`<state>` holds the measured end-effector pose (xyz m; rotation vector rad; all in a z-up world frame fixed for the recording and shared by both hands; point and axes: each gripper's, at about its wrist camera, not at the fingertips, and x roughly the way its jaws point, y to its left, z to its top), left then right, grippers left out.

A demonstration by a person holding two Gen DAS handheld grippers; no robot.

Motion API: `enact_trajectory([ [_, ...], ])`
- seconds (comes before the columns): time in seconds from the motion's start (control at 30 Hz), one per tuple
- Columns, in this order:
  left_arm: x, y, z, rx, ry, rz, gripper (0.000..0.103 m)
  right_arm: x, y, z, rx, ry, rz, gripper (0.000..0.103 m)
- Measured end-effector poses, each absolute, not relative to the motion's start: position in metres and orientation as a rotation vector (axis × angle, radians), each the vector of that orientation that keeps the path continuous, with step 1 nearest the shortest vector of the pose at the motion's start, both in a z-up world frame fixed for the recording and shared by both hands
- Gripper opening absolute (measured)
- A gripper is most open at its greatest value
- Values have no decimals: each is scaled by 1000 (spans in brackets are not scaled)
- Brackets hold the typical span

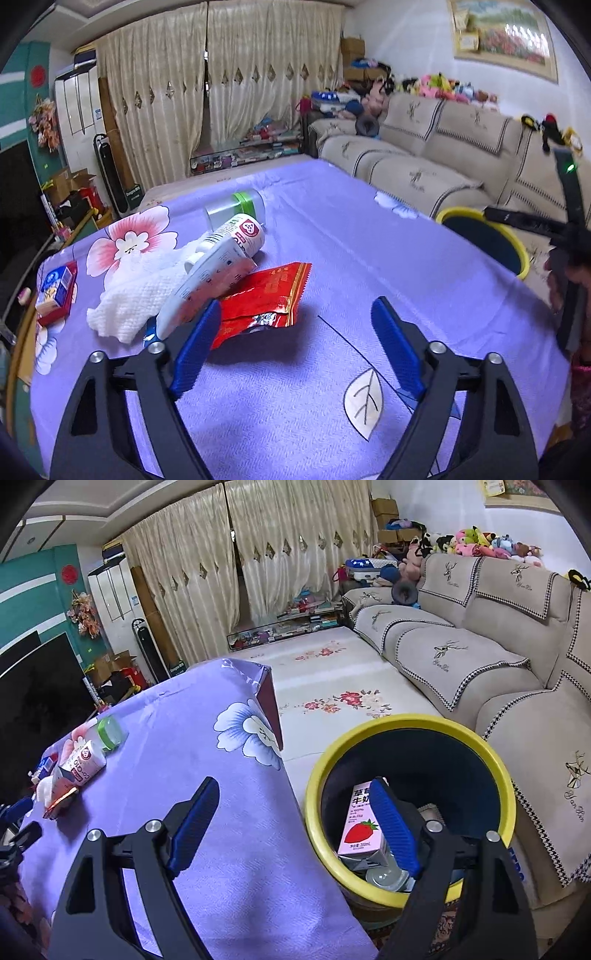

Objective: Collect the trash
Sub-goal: 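Grasp the red snack wrapper with the left gripper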

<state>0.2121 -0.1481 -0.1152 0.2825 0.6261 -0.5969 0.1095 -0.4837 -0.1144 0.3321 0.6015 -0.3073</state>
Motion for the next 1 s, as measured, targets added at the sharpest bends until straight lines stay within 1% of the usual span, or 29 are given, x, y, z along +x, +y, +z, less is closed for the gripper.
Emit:
enact_trajectory([
  [0.07,219,-156,-120,321,641,-575,76,109,-487,-116,346,604,-302,79],
  [0.2,228,-167,-127,390,659,-534,73,108,-489,-117,365,603,-293,79],
  [0.3,234,-171,-132,436,660,-507,67,107,-490,-117,369,602,-288,79],
  [0.37,238,-173,-135,447,667,-498,59,108,-491,-118,375,605,-285,79],
  [0.4,240,-174,-136,449,671,-497,57,108,-491,-118,377,606,-284,79],
  [0.5,245,-175,-137,454,677,-492,47,109,-492,-118,379,610,-283,79],
  [0.53,247,-175,-138,456,680,-491,40,109,-492,-119,378,610,-283,79],
  [0.57,247,-175,-138,454,682,-495,36,109,-492,-119,379,609,-283,79],
  [0.6,247,-175,-138,451,682,-499,34,109,-492,-119,378,609,-283,79],
  [0.67,246,-174,-138,454,678,-498,21,110,-492,-119,378,611,-282,79],
  [0.77,244,-171,-135,434,679,-521,12,110,-491,-119,377,609,-279,79],
  [0.83,241,-171,-131,426,678,-531,11,110,-490,-119,374,610,-278,79],
  [0.87,237,-171,-128,422,674,-538,9,110,-490,-119,374,610,-277,79],
  [1.0,222,-173,-112,389,668,-596,9,109,-490,-118,379,600,-282,79],
])
